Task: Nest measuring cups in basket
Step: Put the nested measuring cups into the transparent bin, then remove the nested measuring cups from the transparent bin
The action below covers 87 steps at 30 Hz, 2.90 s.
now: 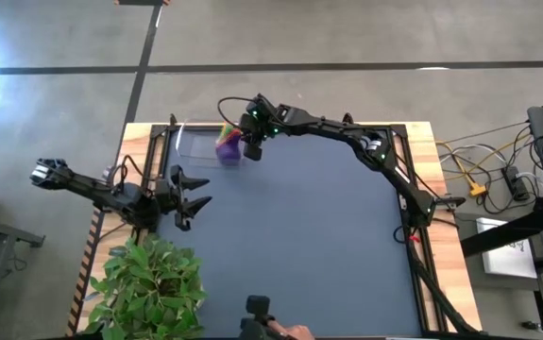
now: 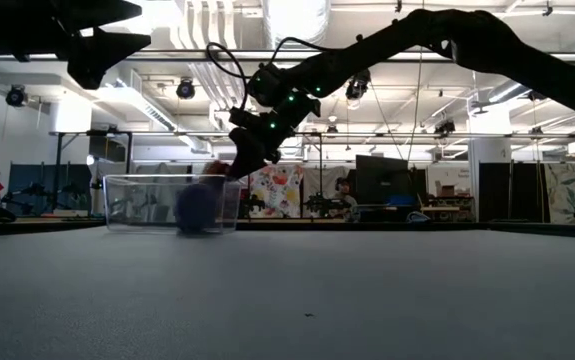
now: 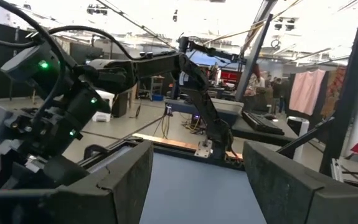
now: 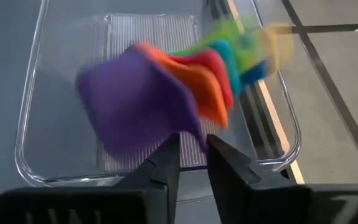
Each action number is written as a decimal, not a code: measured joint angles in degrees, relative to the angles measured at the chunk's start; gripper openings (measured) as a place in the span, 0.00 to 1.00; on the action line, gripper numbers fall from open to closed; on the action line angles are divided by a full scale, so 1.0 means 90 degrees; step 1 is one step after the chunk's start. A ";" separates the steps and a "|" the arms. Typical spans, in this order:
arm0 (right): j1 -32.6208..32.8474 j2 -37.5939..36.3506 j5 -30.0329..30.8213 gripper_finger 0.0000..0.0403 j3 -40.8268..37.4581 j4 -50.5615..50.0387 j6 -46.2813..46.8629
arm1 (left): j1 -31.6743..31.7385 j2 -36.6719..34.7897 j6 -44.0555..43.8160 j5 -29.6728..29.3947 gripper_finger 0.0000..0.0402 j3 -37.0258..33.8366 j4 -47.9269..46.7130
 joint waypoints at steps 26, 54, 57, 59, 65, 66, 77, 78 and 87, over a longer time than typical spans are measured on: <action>-0.0002 -0.0102 0.0041 0.06 0.0280 -0.0496 -0.0425 | 0.0000 0.0159 -0.0080 -0.0327 0.58 0.0000 -0.0032; 0.0136 -0.3881 -0.0981 0.06 -0.5380 0.2674 0.0782 | 0.0086 0.0522 -0.0266 -0.0706 0.58 0.0000 -0.0047; 0.0138 -0.4531 -0.0984 0.06 -0.6248 0.3199 0.0909 | 0.0266 0.0630 -0.0426 -0.0706 0.58 0.0000 -0.0053; 0.0141 -0.4882 -0.0986 0.06 -0.6741 0.3443 0.0998 | 0.0443 0.0729 -0.0591 -0.0708 0.58 0.0000 -0.0052; 0.0138 -0.5977 -0.0963 0.06 -0.8009 0.3866 0.1060 | 0.1105 0.1172 -0.1535 -0.0671 0.58 0.0009 -0.0206; 0.0138 -0.6182 -0.0934 0.06 -0.8162 0.3891 0.1076 | 0.1229 0.1243 -0.1694 -0.0651 0.58 0.0048 -0.0364; 0.0141 -0.7812 -0.0649 0.06 -0.9359 0.3860 0.1327 | 0.3562 0.1962 -0.2064 0.0542 0.58 0.2758 -0.5198; 0.0141 -0.7884 -0.0649 0.06 -0.9436 0.3855 0.1350 | 0.3783 0.2073 -0.1973 0.0683 0.58 0.3025 -0.5548; 0.0141 -0.8118 -0.0649 0.06 -0.9967 0.3858 0.1455 | 0.5427 0.3376 -0.1013 0.3050 0.58 0.4468 -0.6513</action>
